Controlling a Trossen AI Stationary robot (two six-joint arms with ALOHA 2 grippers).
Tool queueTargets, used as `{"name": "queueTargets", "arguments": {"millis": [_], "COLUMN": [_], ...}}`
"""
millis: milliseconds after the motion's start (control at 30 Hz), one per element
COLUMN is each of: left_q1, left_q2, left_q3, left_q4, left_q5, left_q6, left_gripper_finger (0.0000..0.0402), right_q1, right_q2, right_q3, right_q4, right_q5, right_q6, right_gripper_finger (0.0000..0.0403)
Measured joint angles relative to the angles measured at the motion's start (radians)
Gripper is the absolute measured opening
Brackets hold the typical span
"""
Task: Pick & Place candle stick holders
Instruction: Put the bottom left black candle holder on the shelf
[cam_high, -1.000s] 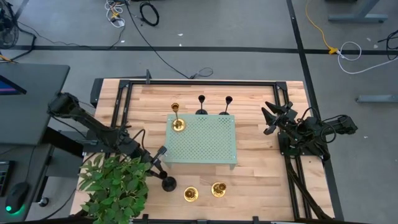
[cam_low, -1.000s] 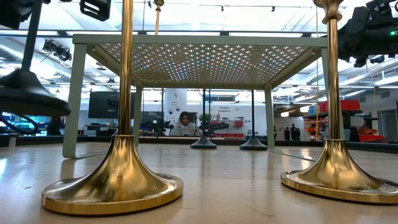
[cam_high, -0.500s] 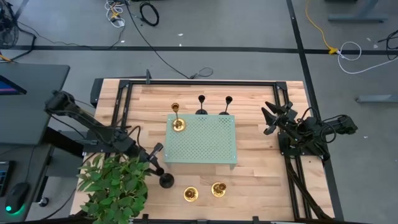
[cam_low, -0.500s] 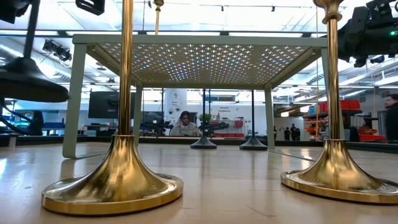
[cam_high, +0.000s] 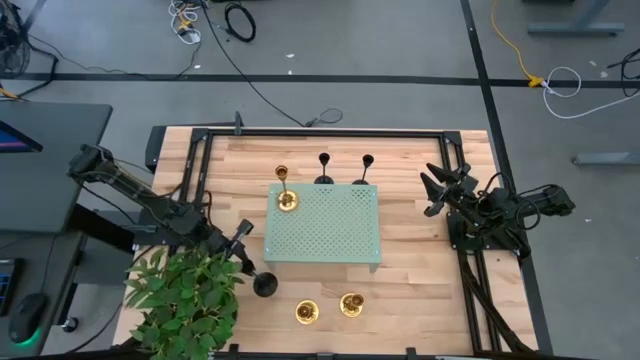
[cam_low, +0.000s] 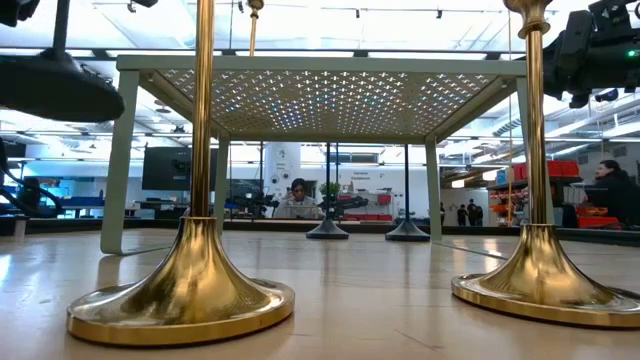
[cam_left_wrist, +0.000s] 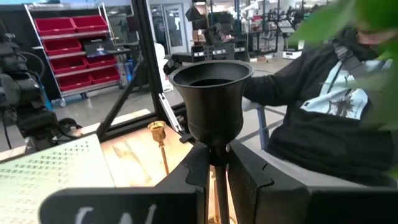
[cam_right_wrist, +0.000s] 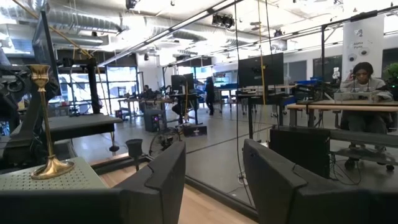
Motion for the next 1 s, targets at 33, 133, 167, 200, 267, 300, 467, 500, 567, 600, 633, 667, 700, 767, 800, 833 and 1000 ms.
{"name": "queueTargets", "arguments": {"millis": [33, 133, 167, 200, 267, 300, 467, 500, 567, 600, 633, 667, 700, 767, 800, 833, 1000], "left_q1": [0.0, 0.0, 0.0, 0.0, 0.0, 0.0, 0.0, 0.0, 0.0, 0.0, 0.0, 0.0, 0.0, 0.0, 0.0, 0.0, 0.0], "left_q2": [-0.011, -0.044, -0.056, -0.066, -0.086, -0.096, -0.135, -0.142, -0.151, -0.154, -0.155, -0.155, -0.155, -0.155, -0.153, -0.152, -0.152], "left_q3": [0.0, 0.0, 0.0, 0.0, 0.0, 0.0, 0.0, 0.0, 0.0, 0.0, 0.0, 0.0, 0.0, 0.011, 0.023, 0.039, 0.149], "left_q4": [-0.005, -0.017, -0.023, -0.025, -0.031, -0.034, -0.045, -0.046, -0.043, -0.042, -0.043, -0.04, -0.035, -0.042, -0.052, -0.068, -0.217], "left_q5": [-0.001, -0.016, -0.022, -0.026, -0.038, -0.046, -0.085, -0.088, -0.102, -0.112, -0.116, -0.118, -0.121, -0.124, -0.124, -0.124, -0.173], "left_q6": [0.0, 0.0, 0.0, 0.0, -0.001, 0.0, -0.001, 0.0, -0.006, -0.01, -0.012, -0.015, -0.017, -0.018, -0.019, -0.019, -0.012], "left_gripper_finger": [0.0037, 0.0036, 0.0035, 0.0034, 0.0034, 0.0034, 0.0037, 0.0036, 0.0034, 0.0034, 0.0034, 0.0034, 0.0035, 0.0036, 0.0036, 0.0035, 0.0034], "right_q1": [0.0, 0.0, 0.0, 0.0, 0.0, 0.0, 0.0, 0.0, 0.0, 0.0, 0.0, 0.0, 0.0, 0.0, 0.0, 0.0, 0.0], "right_q2": [0.0, 0.0, 0.0, 0.0, 0.0, 0.0, 0.0, 0.0, 0.0, 0.0, 0.0, 0.0, 0.0, 0.0, 0.0, 0.0, 0.0], "right_q3": [0.0, 0.0, 0.0, 0.0, 0.0, 0.0, 0.0, 0.0, 0.0, 0.0, 0.0, 0.0, 0.0, 0.0, 0.0, 0.0, 0.0], "right_q4": [0.0, 0.0, 0.0, 0.0, 0.0, 0.0, 0.0, 0.0, 0.0, 0.0, 0.0, 0.0, 0.0, 0.0, 0.0, 0.0, 0.0], "right_q5": [0.0, 0.0, 0.0, 0.0, 0.0, 0.0, 0.0, 0.0, 0.0, 0.0, 0.0, 0.001, 0.0, 0.001, 0.001, 0.0, 0.001], "right_q6": [0.0, 0.0, 0.0, 0.0, 0.0, 0.0, 0.0, 0.0, 0.0, 0.0, 0.0, 0.0, 0.0, 0.0, 0.0, 0.0, 0.0], "right_gripper_finger": [0.0162, 0.0162, 0.0162, 0.0162, 0.0162, 0.0162, 0.0162, 0.0162, 0.0162, 0.0162, 0.0162, 0.0162, 0.0162, 0.0162, 0.0162, 0.0162, 0.0162]}}
